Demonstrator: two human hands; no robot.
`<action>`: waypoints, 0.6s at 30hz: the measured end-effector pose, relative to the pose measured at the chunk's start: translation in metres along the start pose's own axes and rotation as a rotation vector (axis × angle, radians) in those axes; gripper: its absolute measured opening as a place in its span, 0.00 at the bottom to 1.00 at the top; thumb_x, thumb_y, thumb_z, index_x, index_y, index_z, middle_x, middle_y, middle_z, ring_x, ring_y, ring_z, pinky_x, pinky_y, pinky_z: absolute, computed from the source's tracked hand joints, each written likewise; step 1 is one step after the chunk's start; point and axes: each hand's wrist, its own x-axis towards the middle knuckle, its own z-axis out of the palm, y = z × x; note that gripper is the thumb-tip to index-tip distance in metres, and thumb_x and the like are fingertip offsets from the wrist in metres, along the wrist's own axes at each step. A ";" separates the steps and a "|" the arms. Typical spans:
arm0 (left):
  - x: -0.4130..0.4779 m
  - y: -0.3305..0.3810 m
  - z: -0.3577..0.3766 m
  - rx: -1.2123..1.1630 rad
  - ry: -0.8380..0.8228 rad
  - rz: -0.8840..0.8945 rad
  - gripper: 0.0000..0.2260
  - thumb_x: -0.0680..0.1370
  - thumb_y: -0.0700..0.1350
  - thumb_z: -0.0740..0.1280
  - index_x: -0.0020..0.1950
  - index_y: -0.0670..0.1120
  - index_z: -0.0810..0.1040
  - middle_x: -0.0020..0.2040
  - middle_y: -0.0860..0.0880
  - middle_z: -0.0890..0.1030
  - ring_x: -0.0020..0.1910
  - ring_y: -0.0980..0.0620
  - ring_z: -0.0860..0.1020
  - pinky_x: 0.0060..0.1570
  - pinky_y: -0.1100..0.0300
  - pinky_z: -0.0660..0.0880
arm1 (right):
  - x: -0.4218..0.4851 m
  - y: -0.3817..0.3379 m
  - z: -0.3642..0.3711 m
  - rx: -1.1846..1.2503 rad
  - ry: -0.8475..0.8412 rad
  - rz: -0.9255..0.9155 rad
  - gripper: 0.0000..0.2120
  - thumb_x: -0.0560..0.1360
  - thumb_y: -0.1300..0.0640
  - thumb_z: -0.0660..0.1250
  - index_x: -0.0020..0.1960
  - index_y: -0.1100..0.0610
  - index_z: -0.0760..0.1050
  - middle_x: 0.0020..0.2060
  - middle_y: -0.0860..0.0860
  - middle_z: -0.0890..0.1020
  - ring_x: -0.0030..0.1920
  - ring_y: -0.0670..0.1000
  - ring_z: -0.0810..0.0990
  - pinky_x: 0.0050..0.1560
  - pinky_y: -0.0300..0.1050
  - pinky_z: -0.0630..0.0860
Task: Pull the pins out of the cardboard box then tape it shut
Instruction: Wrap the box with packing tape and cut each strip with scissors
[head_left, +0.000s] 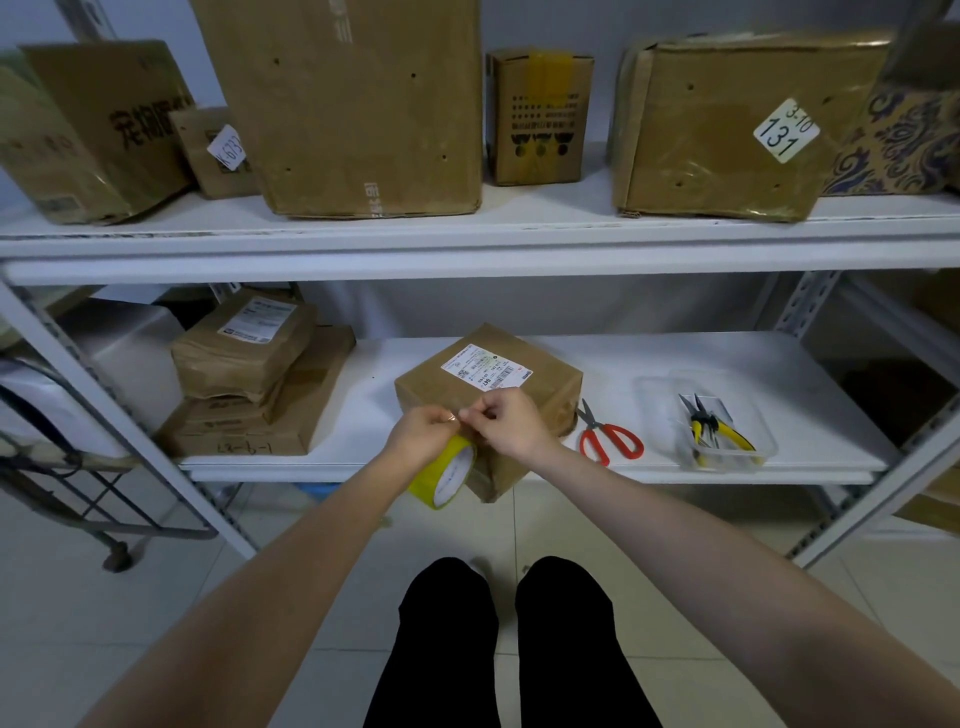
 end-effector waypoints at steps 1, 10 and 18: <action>-0.001 -0.001 0.001 0.046 0.005 -0.012 0.11 0.76 0.45 0.66 0.32 0.49 0.75 0.38 0.47 0.78 0.47 0.45 0.76 0.48 0.57 0.70 | -0.001 0.000 0.004 -0.007 0.016 0.012 0.09 0.75 0.58 0.70 0.36 0.55 0.80 0.34 0.53 0.83 0.36 0.48 0.78 0.41 0.42 0.75; -0.006 -0.004 -0.011 0.078 0.046 -0.081 0.12 0.74 0.48 0.70 0.56 0.48 0.78 0.55 0.47 0.78 0.60 0.46 0.75 0.55 0.59 0.70 | 0.001 0.013 0.016 0.007 0.073 0.177 0.16 0.75 0.57 0.70 0.29 0.50 0.75 0.28 0.52 0.79 0.36 0.55 0.81 0.47 0.55 0.80; 0.008 0.017 -0.014 0.241 0.051 -0.086 0.11 0.72 0.54 0.70 0.37 0.50 0.74 0.44 0.49 0.78 0.49 0.48 0.76 0.46 0.60 0.71 | 0.028 0.004 -0.005 -0.184 0.117 0.127 0.08 0.75 0.56 0.70 0.44 0.60 0.85 0.39 0.53 0.84 0.37 0.47 0.76 0.31 0.34 0.65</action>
